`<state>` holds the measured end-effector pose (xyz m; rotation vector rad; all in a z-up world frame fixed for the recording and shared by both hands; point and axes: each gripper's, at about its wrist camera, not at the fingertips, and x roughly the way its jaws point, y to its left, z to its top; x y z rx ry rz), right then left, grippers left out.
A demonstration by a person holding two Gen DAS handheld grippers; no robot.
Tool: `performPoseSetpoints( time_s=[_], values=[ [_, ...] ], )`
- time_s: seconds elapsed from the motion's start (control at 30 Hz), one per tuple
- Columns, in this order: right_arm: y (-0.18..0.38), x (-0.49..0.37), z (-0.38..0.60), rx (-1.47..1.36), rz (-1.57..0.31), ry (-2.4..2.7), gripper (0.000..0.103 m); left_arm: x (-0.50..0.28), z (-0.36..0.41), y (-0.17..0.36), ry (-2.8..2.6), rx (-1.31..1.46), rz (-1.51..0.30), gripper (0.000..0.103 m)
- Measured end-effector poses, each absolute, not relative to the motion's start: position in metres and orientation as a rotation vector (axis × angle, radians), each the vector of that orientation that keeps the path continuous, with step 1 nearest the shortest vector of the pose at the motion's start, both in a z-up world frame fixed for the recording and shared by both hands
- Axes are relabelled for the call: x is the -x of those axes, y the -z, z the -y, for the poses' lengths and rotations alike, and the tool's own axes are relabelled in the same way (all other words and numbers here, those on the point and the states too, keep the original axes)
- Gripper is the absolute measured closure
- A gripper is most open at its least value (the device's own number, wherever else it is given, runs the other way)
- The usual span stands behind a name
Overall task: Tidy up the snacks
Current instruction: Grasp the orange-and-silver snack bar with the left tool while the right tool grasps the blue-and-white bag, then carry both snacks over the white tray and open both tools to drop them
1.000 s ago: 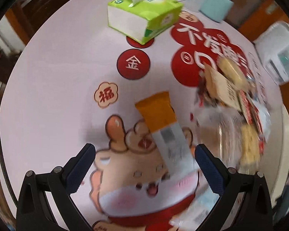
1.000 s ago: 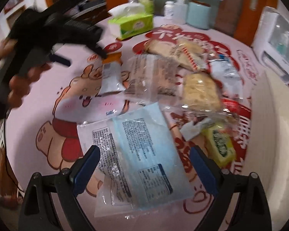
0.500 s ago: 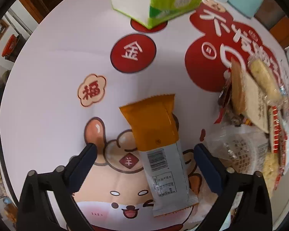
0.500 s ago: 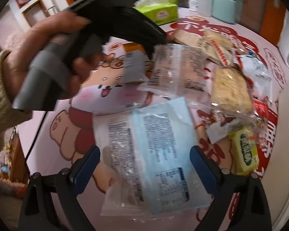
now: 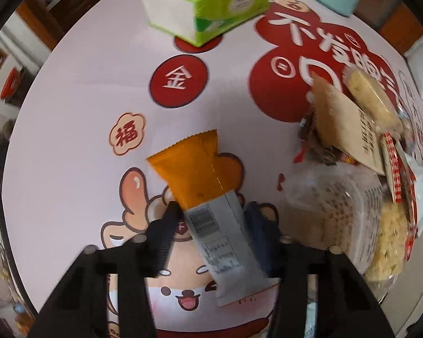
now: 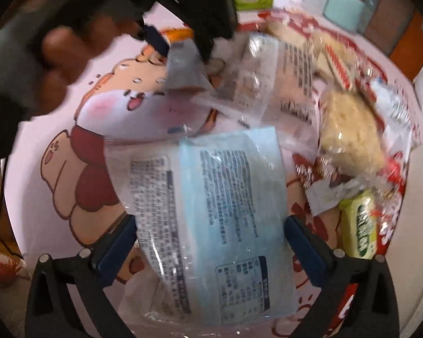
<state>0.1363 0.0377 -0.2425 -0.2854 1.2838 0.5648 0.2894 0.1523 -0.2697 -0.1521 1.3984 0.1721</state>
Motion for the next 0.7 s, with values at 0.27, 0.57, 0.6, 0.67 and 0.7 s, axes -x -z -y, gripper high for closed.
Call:
performPoseSetpoints(
  time_s=[0.27, 0.57, 0.6, 0.67, 0.7],
  values=[
    [0.242, -0.134, -0.039, 0.300, -1.270, -0.523, 0.009, -0.263, -0.157, 0.259, -0.131, 0.140, -1.379, 0.069],
    [0.216, -0.101, -0.027, 0.177, -1.303, -0.514, 0.014, -0.209, -0.185, 0.209, -0.055, 0.099, -1.314, 0.071],
    [0.206, -0.097, -0.024, 0.161, -1.282, -0.518, 0.014, -0.202, -0.184, 0.198, -0.040, 0.084, -1.295, 0.071],
    [0.186, -0.091, -0.017, 0.134, -1.239, -0.516, 0.014, -0.192, -0.176, 0.174, -0.010, 0.046, -1.253, 0.071],
    [0.171, -0.088, -0.011, 0.108, -1.205, -0.506, 0.014, -0.186, -0.171, 0.162, 0.004, 0.027, -1.234, 0.071]
  ],
)
